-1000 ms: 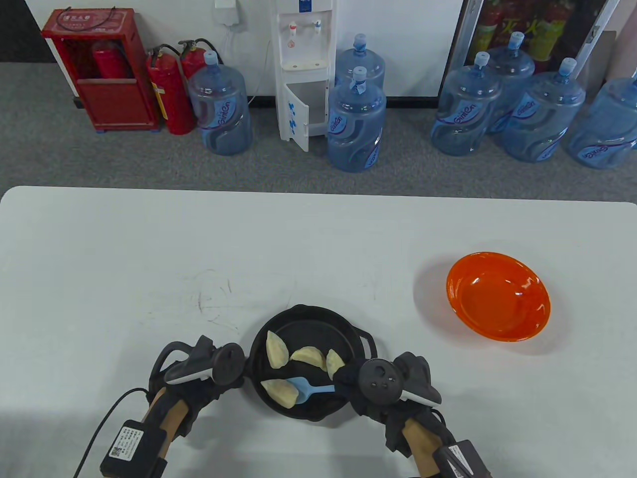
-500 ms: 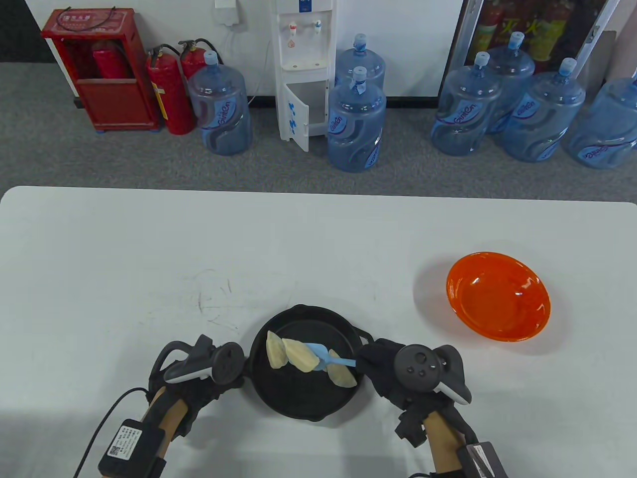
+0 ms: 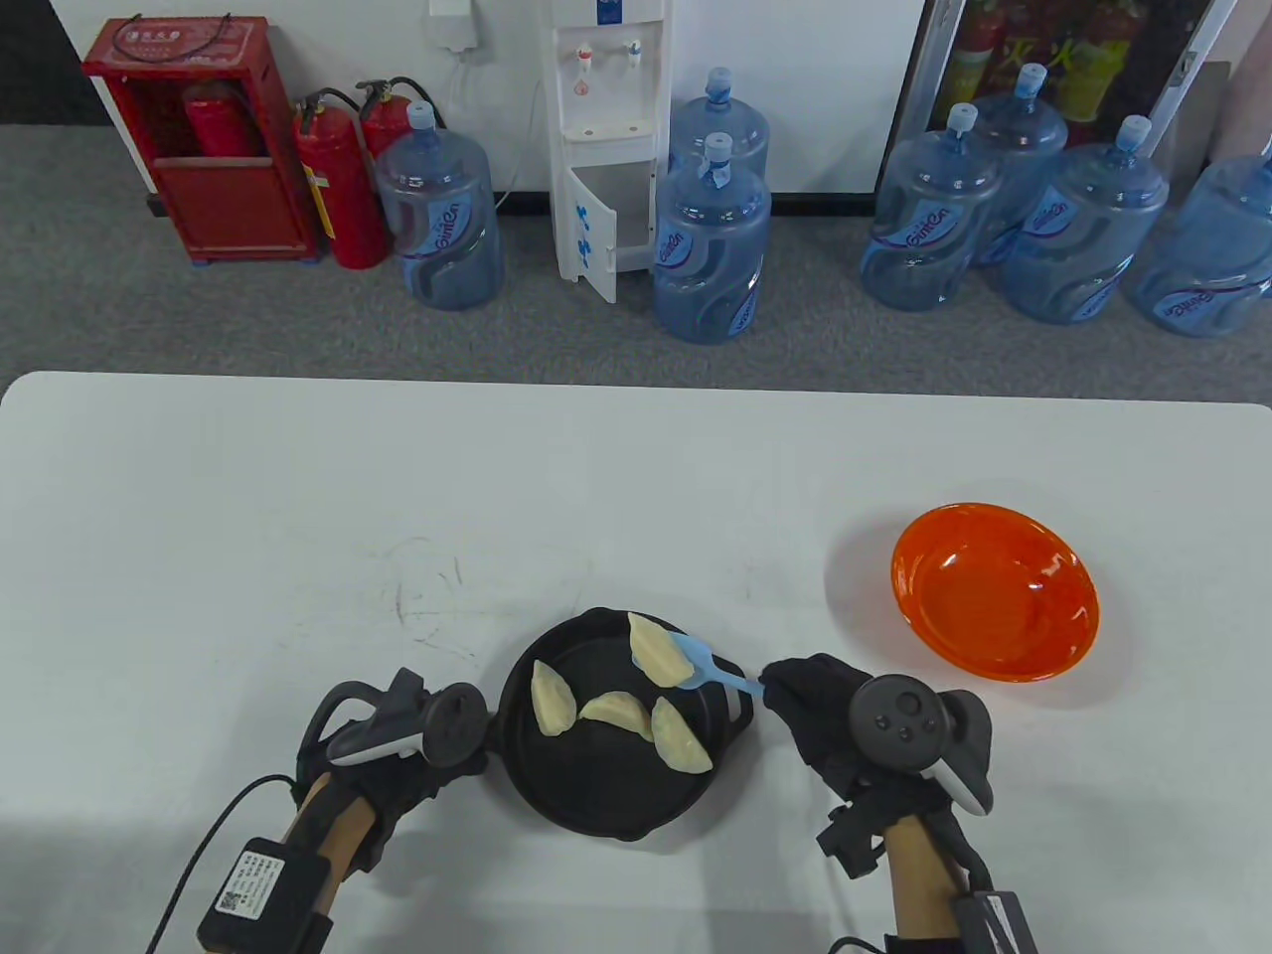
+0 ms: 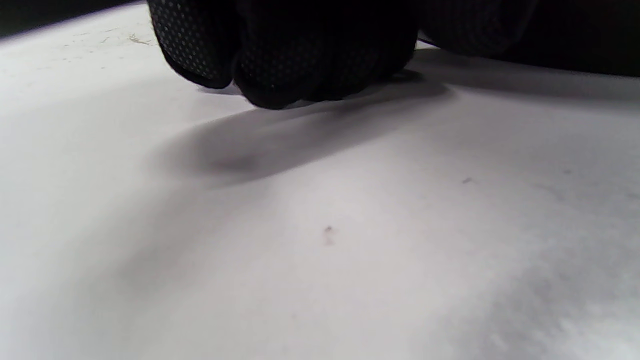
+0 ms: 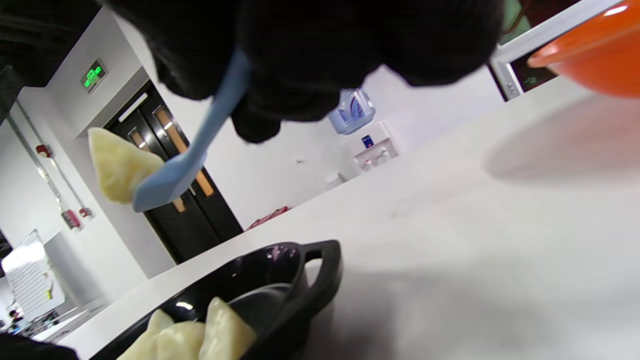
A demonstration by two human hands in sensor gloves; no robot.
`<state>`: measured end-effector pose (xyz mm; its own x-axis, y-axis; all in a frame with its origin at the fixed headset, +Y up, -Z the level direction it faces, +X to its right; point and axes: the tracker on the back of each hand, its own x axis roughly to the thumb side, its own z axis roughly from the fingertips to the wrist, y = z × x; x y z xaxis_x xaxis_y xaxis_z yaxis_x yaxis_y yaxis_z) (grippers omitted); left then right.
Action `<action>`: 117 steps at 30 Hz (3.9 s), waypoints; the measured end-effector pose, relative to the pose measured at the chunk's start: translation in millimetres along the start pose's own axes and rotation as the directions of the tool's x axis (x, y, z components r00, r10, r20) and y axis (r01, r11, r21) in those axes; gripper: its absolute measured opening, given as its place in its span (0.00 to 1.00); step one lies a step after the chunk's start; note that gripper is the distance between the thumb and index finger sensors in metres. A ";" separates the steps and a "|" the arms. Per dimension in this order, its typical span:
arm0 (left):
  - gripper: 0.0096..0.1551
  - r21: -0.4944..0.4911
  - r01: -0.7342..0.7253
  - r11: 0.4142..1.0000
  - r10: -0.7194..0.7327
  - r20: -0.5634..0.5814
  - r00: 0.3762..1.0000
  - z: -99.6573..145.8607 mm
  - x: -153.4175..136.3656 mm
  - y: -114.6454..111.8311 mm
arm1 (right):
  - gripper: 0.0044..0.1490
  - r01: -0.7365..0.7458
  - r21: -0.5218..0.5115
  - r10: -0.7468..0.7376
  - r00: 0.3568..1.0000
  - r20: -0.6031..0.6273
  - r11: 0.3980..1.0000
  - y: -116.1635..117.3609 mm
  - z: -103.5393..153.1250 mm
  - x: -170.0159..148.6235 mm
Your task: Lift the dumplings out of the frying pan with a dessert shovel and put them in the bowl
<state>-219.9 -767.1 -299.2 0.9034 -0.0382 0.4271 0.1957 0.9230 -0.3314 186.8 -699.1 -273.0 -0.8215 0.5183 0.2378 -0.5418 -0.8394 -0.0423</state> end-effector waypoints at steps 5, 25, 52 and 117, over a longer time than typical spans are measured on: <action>0.29 -0.003 0.002 1.000 -0.002 -0.002 1.000 0.0 0.1 0.0 | 0.26 -0.007 -0.068 0.002 0.997 -0.071 0.998 -8.2 2.4 -9.4; 0.29 -0.006 0.001 1.000 -0.001 0.000 1.000 0.0 0.2 0.0 | 0.25 -0.046 -0.338 -0.097 0.913 -0.395 0.940 -51.5 25.2 -72.1; 0.29 -0.009 0.001 1.000 -0.001 0.002 1.000 0.3 0.2 -0.2 | 0.25 -0.310 -0.202 0.110 0.753 -0.649 0.929 -62.9 39.5 -113.3; 0.30 -0.039 0.011 0.999 -0.012 -0.017 1.000 0.8 1.5 0.8 | 0.26 -0.536 -0.312 0.396 0.820 -0.414 0.784 -54.6 19.1 -29.8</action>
<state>-218.7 -766.1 -298.1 0.9074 -0.0555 0.4166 0.2205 0.9067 -0.3595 244.2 -671.8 -259.2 -0.9614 0.1603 -0.2235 -0.0398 -0.8850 -0.4638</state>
